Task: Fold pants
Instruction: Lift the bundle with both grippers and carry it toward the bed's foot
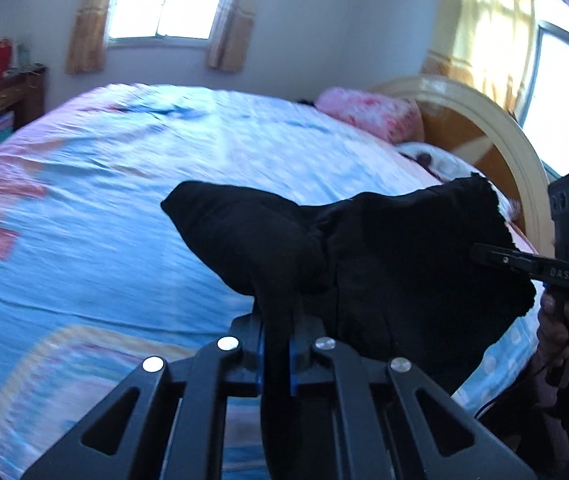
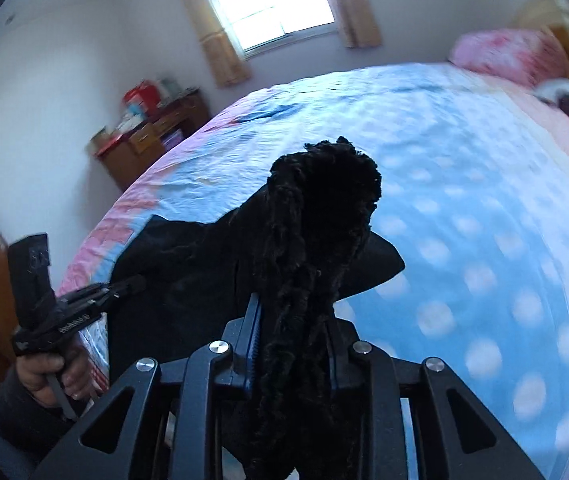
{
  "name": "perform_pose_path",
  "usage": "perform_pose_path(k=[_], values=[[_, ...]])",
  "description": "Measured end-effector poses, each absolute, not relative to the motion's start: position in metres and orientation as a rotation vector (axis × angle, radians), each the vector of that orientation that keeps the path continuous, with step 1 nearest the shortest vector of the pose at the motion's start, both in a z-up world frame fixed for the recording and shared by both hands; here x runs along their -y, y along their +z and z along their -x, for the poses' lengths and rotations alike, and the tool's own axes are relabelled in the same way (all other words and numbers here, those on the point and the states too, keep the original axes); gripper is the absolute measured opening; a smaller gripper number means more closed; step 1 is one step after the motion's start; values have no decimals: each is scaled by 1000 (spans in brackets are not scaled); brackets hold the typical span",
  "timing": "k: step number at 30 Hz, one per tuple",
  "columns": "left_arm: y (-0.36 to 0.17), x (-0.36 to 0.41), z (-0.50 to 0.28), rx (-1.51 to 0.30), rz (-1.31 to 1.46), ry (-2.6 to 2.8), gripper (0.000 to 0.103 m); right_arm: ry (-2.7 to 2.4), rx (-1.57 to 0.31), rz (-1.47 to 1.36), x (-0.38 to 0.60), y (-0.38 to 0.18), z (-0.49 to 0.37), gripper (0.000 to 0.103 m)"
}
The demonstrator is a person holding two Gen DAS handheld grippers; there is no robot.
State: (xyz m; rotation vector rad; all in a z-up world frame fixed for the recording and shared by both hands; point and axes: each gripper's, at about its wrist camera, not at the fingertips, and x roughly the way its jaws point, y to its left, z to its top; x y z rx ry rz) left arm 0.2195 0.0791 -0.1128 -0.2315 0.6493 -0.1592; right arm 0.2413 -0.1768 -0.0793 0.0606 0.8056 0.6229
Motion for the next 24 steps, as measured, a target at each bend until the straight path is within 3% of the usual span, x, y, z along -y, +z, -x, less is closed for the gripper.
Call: perform_pose_path(k=[11,24], values=[[-98,-207,-200,-599,244,111,8,896,-848,73,3,-56,-324,26],[-116,-302,-193,-606,269,300,8,1054,-894,163,-145,-78,-368,26]])
